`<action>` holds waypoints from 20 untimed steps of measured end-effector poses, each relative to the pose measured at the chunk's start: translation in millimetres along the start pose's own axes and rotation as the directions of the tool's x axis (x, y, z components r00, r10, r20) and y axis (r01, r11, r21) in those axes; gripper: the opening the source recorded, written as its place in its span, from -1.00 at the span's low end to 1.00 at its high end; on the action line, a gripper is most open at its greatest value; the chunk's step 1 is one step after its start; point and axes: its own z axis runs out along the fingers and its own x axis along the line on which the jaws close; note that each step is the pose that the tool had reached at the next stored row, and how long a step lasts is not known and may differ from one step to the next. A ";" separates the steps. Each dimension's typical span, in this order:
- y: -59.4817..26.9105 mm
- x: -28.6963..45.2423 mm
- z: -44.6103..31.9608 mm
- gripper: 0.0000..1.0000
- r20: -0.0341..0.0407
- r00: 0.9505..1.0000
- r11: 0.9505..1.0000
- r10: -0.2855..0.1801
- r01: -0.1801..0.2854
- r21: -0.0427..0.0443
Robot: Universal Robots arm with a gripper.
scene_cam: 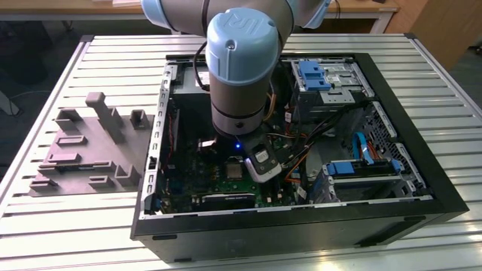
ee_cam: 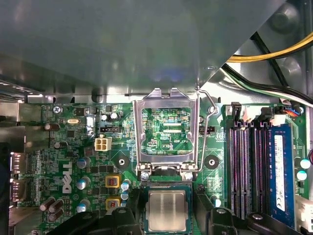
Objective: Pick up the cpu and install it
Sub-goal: 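Place the cpu into insertion slot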
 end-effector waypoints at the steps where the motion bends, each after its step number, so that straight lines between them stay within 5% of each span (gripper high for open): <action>1: 0.1 0.0 -0.9 0.11 0.000 1.000 1.000 0.000 0.000 0.000; 9: 0.7 0.2 -10.4 0.07 0.000 1.000 1.000 0.000 0.000 0.000; 20: 1.0 0.2 -14.3 -0.79 0.000 1.000 1.000 -0.001 0.001 0.001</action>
